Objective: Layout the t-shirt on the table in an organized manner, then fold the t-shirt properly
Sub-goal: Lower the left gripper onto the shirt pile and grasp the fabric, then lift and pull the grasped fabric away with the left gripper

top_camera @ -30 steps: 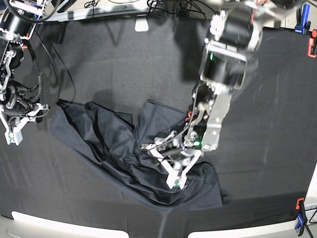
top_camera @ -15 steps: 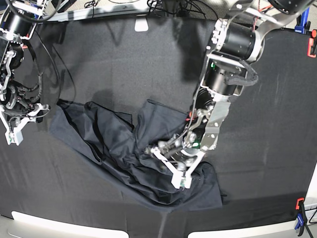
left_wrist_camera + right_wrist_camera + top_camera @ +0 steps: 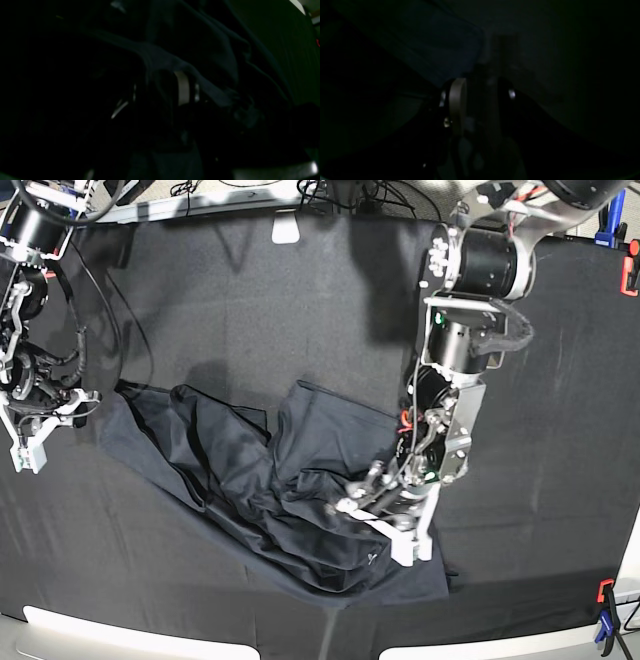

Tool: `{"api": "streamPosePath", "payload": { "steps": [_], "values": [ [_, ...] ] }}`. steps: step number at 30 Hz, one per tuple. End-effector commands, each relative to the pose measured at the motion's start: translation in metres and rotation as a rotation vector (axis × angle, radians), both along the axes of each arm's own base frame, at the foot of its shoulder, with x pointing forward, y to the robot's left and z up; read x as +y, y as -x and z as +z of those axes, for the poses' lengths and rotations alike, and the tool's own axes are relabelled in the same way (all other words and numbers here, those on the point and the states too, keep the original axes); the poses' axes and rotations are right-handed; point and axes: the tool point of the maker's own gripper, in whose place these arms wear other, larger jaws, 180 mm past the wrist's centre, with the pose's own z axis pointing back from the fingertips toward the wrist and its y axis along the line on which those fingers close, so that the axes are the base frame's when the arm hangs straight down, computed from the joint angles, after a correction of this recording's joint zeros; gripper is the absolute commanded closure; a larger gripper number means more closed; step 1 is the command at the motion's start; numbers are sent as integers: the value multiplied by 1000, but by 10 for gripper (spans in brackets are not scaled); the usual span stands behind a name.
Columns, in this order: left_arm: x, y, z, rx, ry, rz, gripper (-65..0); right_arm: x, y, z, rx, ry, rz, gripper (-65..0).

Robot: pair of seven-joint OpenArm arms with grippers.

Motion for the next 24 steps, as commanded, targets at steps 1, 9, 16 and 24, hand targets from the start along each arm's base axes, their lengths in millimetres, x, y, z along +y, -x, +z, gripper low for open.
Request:
{"api": "streamPosePath", "payload": {
  "steps": [1, 9, 16, 24],
  "values": [
    [-8, -15, 26, -63, 24, -11, -166, -3, -10, 18, -61, 13, 14, -210],
    [-10, -6, -1, -13, 24, -4, -119, 1, -11, 19, -65, 8, 39, -210],
    [-5, -3, -8, 20, -6, -21, 0, 1, -11, 19, -66, 8, 39, -210],
    [67, 22, -15, 18, -116, 15, 0, 1, -16, 24, -102, 7, 41, -210]
  ]
}}
